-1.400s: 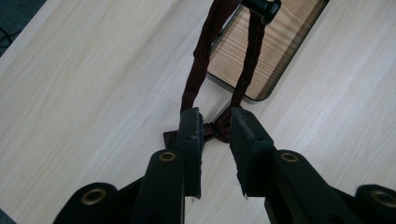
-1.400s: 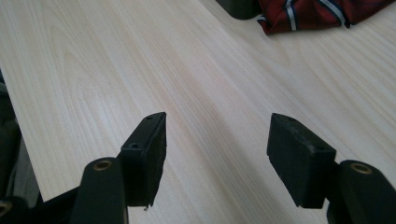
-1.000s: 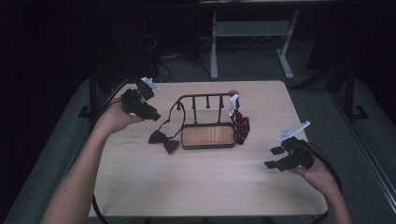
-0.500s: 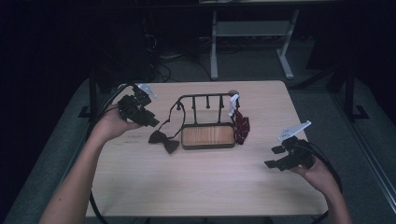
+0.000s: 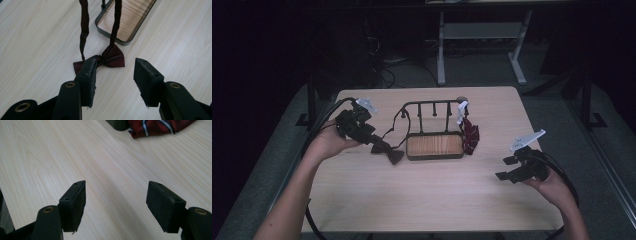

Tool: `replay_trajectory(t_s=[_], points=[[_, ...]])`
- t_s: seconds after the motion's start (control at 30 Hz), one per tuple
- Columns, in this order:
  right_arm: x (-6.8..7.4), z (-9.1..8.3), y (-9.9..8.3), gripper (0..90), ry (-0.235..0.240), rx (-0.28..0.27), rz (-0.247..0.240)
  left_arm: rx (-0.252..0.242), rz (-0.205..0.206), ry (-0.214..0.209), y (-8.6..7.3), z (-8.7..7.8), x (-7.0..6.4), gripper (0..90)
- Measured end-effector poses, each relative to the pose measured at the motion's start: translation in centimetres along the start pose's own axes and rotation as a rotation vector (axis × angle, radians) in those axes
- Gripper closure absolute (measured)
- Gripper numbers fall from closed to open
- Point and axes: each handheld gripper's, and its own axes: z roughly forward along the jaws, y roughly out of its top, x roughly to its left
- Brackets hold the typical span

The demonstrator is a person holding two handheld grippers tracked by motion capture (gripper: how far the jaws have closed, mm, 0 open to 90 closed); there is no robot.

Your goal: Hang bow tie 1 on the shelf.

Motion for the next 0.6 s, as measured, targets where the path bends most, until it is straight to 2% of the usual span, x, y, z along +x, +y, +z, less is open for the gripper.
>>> replay_trajectory(t_s=[0.6], points=[[0.0, 0.0, -0.1, 30.7, -0.004, 0.003, 0.011, -0.012, -0.005, -0.013, -2.1, 1.1, -1.2, 43.8]])
